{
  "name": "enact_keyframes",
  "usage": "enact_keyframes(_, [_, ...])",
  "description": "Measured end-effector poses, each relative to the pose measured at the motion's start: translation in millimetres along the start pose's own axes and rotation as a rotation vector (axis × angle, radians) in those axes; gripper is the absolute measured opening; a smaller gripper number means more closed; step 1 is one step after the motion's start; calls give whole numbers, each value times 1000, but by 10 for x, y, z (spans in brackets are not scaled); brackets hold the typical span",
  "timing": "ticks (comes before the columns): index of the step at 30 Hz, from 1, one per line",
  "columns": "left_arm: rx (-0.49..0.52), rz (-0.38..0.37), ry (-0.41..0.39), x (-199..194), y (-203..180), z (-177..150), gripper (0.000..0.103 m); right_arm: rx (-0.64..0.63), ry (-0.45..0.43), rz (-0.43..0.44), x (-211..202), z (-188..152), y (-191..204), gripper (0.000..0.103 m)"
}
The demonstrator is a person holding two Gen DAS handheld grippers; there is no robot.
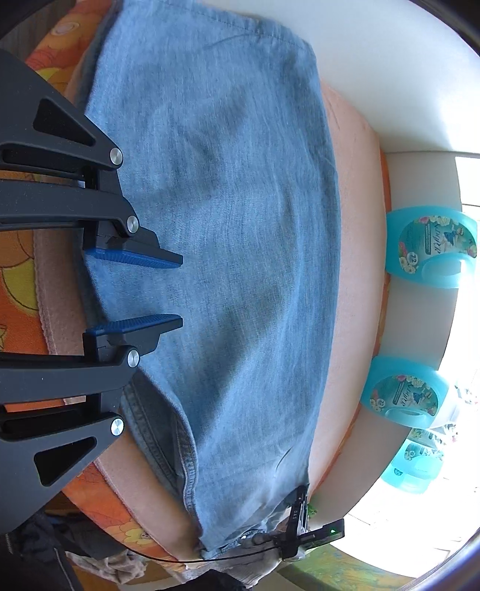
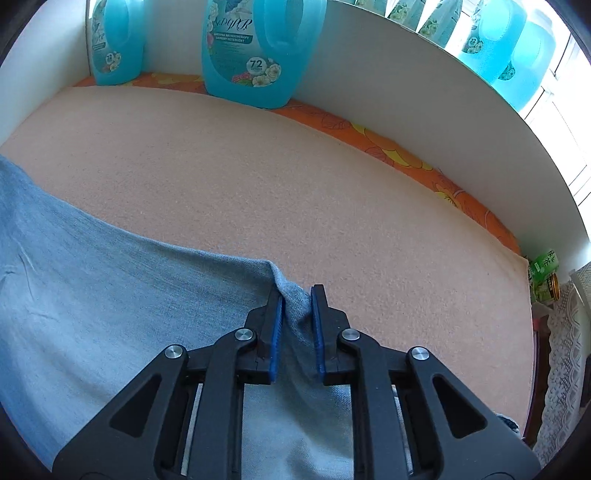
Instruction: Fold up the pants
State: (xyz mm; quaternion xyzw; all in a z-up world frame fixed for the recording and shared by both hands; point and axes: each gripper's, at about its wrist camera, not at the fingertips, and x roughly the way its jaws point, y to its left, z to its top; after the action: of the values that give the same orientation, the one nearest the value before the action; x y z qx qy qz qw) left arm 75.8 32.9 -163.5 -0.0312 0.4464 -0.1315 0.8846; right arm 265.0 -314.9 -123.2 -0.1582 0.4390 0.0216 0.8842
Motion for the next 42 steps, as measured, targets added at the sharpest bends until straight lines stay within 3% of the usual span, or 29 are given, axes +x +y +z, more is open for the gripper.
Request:
enact_keyframes(4, [11, 32, -8, -118, 87, -122, 24, 22, -101, 61, -469, 23, 143, 33])
enact_keyframes(10, [-78, 9, -61, -221, 250, -193, 24, -3, -189, 346, -1064, -110, 856, 34])
enact_keyframes(13, [-120, 7, -97, -309, 321, -252, 24, -39, -185, 522, -1157, -194, 1395, 33])
enact_keyframes(17, [-180, 12, -147, -449, 448, -323, 24, -153, -145, 635, -1171, -298, 2158, 26])
enact_keyframes(22, [-258, 47, -194, -675, 683, -498, 24, -229, -89, 698, -1104, -385, 2774, 22])
enact_keyframes(29, [-377, 136, -248, -949, 1093, -740, 25, -324, -5, 741, -1031, -545, 3208, 21])
enact_keyframes(31, [-425, 155, -263, -1011, 1239, -805, 39, -355, 14, 734, -1037, -617, 3277, 21])
enact_keyframes(32, [-451, 161, -273, -1035, 1305, -827, 44, -372, 13, 720, -1052, -640, 3295, 21])
enact_keyframes(38, [-605, 144, -303, -1050, 1652, -879, 44, -385, -23, 712, -1237, -505, 3269, 21])
enact_keyframes(42, [-655, 131, -294, -1007, 1776, -900, 45, -439, -72, 751, -1412, -317, 3519, 21])
